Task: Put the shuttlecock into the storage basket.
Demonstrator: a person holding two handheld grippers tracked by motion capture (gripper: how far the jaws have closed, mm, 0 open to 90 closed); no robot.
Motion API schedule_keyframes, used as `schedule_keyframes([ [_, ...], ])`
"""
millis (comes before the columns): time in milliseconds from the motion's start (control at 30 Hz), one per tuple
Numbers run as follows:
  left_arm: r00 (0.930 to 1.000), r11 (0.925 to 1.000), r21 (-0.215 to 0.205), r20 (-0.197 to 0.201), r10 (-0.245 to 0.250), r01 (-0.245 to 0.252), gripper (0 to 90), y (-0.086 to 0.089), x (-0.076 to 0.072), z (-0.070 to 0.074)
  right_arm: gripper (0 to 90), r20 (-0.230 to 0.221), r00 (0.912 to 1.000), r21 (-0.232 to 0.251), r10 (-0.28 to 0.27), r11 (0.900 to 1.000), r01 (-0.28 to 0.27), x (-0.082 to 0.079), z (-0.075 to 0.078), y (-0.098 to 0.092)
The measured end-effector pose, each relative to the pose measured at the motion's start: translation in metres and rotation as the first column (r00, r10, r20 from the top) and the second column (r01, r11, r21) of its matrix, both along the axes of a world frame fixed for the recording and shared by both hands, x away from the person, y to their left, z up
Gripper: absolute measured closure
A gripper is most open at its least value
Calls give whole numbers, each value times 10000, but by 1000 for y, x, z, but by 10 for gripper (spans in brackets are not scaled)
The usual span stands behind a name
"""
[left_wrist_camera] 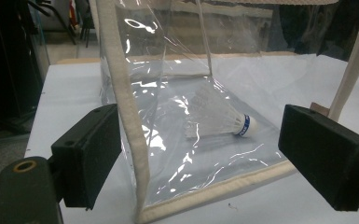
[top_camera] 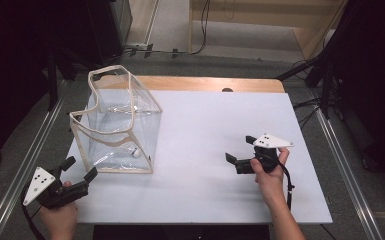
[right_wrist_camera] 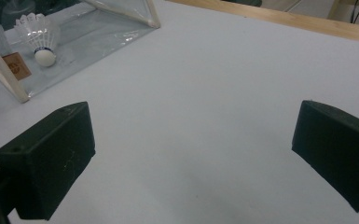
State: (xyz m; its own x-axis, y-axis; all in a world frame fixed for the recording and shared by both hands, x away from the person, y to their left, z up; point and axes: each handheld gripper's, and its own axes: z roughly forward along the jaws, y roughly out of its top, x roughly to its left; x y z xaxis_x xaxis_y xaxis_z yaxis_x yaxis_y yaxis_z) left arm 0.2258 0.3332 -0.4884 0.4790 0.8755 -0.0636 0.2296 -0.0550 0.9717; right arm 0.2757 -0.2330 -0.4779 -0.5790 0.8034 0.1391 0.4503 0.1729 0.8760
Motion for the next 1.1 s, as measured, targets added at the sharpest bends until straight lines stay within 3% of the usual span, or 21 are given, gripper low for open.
schedule_keyframes([
  [567,10000,10000,50,-1,1,-1,138,0,0,0,0,-241,9973,1,-701,9975,701,-16,-15,-34],
  [1100,10000,10000,-21,9,-1,1,137,0,0,0,0,-106,9922,206,-1243,9920,1245,-32,-23,-62],
])
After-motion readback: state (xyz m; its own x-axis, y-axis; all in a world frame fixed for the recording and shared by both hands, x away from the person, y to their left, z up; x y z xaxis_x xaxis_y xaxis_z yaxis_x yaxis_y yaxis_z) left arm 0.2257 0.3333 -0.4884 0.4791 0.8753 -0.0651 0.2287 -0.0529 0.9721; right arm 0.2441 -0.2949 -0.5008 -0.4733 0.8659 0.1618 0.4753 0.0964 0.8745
